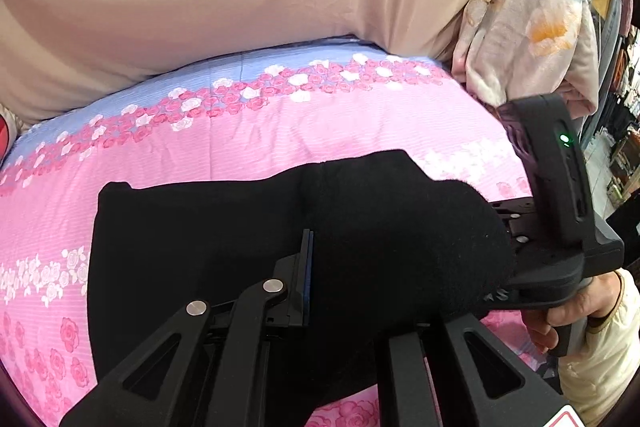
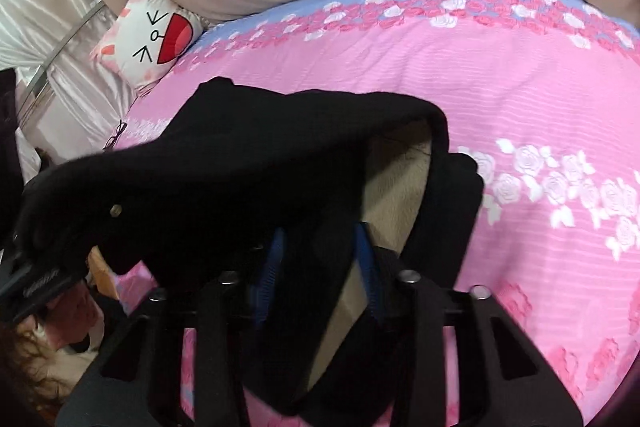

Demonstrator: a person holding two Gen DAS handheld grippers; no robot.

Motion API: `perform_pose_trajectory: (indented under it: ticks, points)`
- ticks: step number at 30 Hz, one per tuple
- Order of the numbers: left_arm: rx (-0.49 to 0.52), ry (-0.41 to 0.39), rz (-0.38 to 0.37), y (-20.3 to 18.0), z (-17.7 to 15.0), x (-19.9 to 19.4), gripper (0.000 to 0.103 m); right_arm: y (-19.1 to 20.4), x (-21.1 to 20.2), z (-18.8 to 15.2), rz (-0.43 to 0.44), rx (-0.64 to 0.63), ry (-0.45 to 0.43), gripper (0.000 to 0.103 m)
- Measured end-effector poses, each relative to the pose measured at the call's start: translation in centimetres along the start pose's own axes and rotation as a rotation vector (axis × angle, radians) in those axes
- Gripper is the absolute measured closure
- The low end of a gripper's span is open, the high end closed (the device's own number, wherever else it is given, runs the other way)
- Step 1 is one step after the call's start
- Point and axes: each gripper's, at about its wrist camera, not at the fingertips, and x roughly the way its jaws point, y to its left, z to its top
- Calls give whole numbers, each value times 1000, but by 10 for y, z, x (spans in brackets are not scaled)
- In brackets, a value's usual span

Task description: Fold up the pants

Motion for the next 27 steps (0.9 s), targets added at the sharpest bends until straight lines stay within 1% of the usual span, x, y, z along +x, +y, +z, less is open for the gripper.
perform_pose_trajectory:
  ticks: [1, 2, 5, 6, 7, 8, 10, 11, 12, 13, 14, 15, 16, 17, 18, 19, 20, 21, 22, 25, 26, 27]
  points:
    - [3, 7, -3, -1, 0, 2, 95, -2, 2, 0, -10, 11, -7, 96]
    - [11, 12, -6, -2, 1, 4, 95, -4, 0, 0, -9, 23, -19, 99]
    - [67, -11, -12, -18, 4, -4, 95, -2, -32, -2, -17, 27, -100, 103]
    - [78, -17, -23, -23, 5, -6, 95, -3, -45, -4, -14, 30, -125, 103]
    - [83, -17, -43, -28, 6, -6, 95, -5, -60, -10, -40, 27, -152, 103]
    - [88, 3, -83, -35, 4, -2, 95, -10, -66, -15, -60, 36, -159, 103]
    - [106, 57, -109, -42, -3, 19, 92, -32, -56, -27, -85, 110, -130, 103]
    - [115, 93, -103, -44, -9, 35, 91, -41, -42, -33, -88, 132, -92, 103]
    - [126, 139, -74, -46, -17, 56, 91, -47, -36, -38, -54, 152, -98, 103]
    - [139, 109, -52, -46, -22, 58, 90, -50, -42, -39, -32, 183, -119, 98]
    - [158, 84, -40, -48, -22, 48, 90, -50, -48, -38, -28, 197, -130, 98]
    - [158, 81, -40, -47, -20, 39, 89, -49, -61, -39, -47, 195, -163, 97]
    - [149, 73, -51, -43, -18, 28, 89, -45, -82, -40, -106, 181, -223, 96]
    - [141, 55, -64, -37, -16, 15, 86, -44, -99, -42, -137, 180, -261, 96]
    - [131, 21, -68, -27, -13, -4, 82, -43, -111, -42, -148, 183, -288, 96]
    - [112, -11, -63, -16, -12, -19, 71, -40, -127, -42, -145, 184, -330, 96]
    - [94, -31, -60, -7, -11, -30, 60, -34, -133, -39, -131, 177, -345, 96]
    - [58, -49, -61, 8, -10, -41, 57, -24, -133, -34, -122, 161, -342, 96]
    - [30, -53, -66, 19, -10, -48, 55, -15, -132, -30, -113, 146, -340, 96]
    - [-84, -68, -87, 60, -3, -58, 55, 19, -117, -14, -69, 75, -344, 96]
    - [-118, -61, -120, 70, -2, -60, 55, 26, -113, -8, -80, 65, -350, 96]
    - [-129, -54, -190, 77, -2, -65, 55, 28, -112, -3, -92, 62, -355, 96]
